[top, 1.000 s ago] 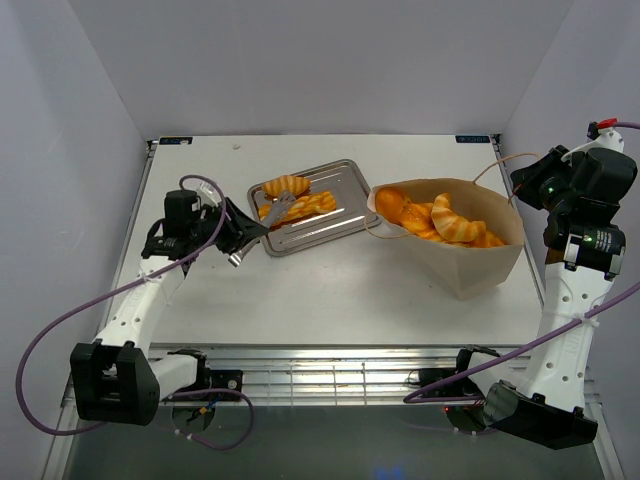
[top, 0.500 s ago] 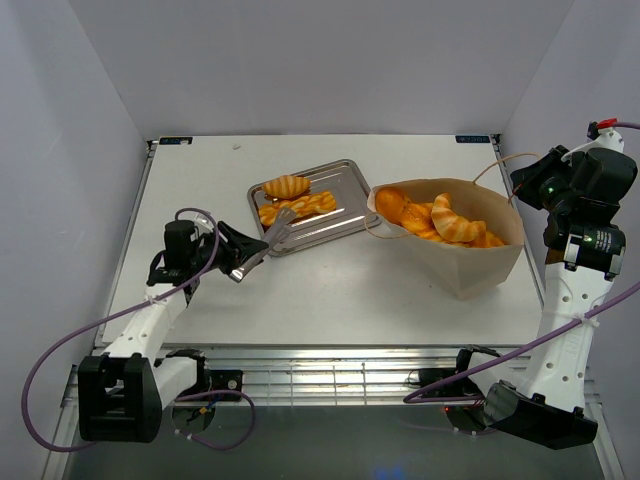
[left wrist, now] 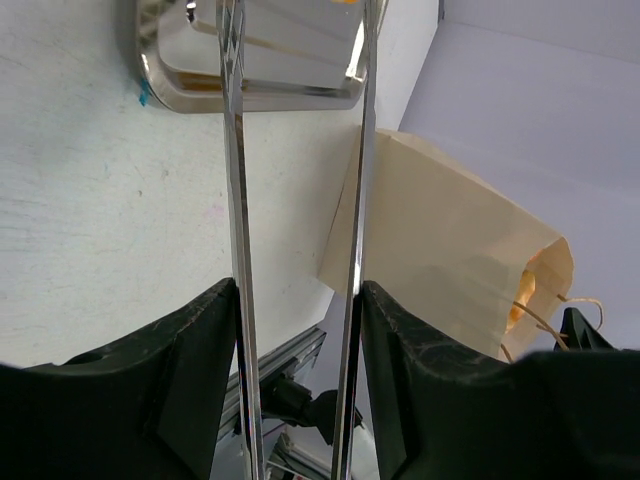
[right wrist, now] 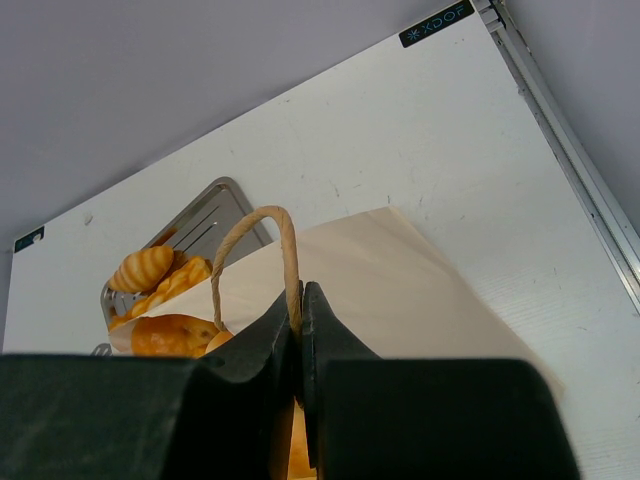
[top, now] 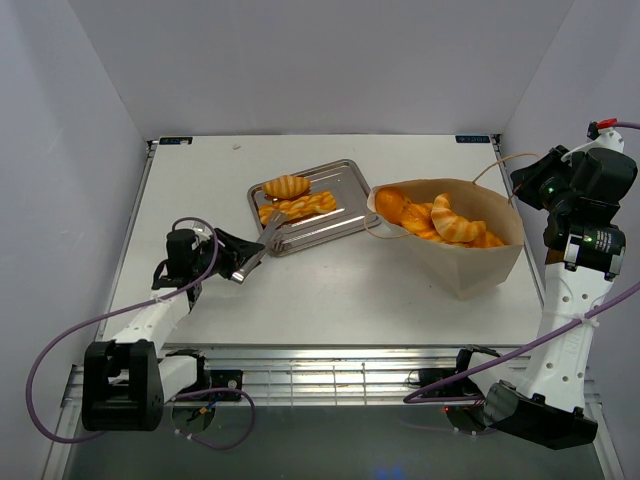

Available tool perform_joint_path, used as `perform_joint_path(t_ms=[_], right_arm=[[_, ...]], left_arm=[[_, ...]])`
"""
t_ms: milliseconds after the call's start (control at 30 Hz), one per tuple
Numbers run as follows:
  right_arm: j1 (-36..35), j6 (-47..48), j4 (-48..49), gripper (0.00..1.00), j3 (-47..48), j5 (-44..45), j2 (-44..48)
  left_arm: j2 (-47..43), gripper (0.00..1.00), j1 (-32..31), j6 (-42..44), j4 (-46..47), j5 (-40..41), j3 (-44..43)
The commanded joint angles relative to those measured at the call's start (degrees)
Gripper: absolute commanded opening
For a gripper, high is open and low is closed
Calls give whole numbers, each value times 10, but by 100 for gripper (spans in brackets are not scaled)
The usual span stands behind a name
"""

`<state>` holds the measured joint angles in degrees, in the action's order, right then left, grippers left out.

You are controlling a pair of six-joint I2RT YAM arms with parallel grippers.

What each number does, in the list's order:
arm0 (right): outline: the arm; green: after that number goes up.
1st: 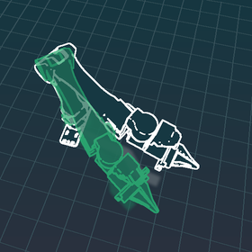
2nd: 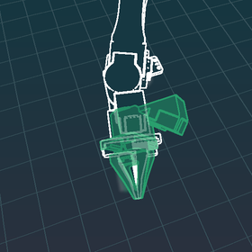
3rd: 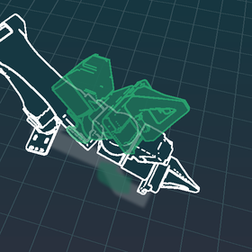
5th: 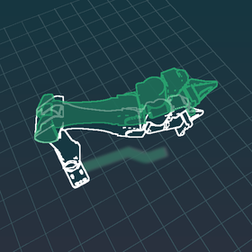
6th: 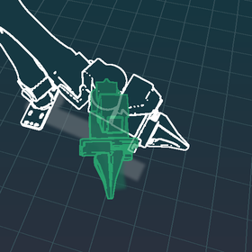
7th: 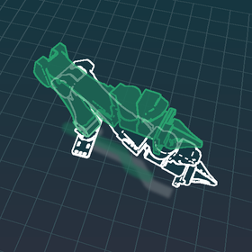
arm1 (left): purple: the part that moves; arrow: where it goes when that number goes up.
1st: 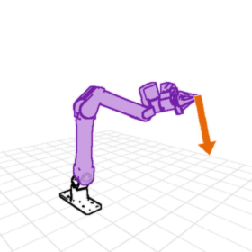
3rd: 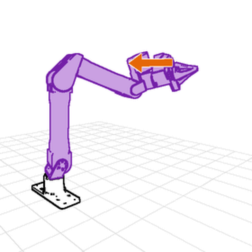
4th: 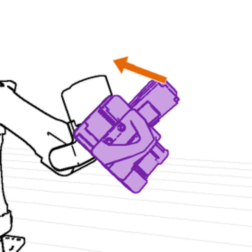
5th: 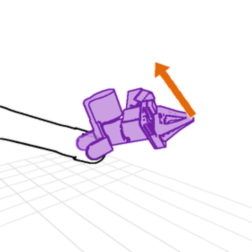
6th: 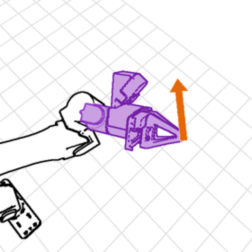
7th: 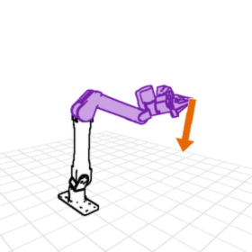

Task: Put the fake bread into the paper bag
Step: Pick up the fake bread from the plate.

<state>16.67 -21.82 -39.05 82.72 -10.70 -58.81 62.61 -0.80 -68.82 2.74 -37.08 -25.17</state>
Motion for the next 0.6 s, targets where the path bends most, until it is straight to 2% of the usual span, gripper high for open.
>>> perform_joint_path(t_ms=[0,567], right_arm=[[2,6,39,8,17,-3,13],[2,5,46,8,10,-3,11]], left_arm=[[16,60,7,-11,57,17,11],[122,59,7,-27,128,45,-13]])
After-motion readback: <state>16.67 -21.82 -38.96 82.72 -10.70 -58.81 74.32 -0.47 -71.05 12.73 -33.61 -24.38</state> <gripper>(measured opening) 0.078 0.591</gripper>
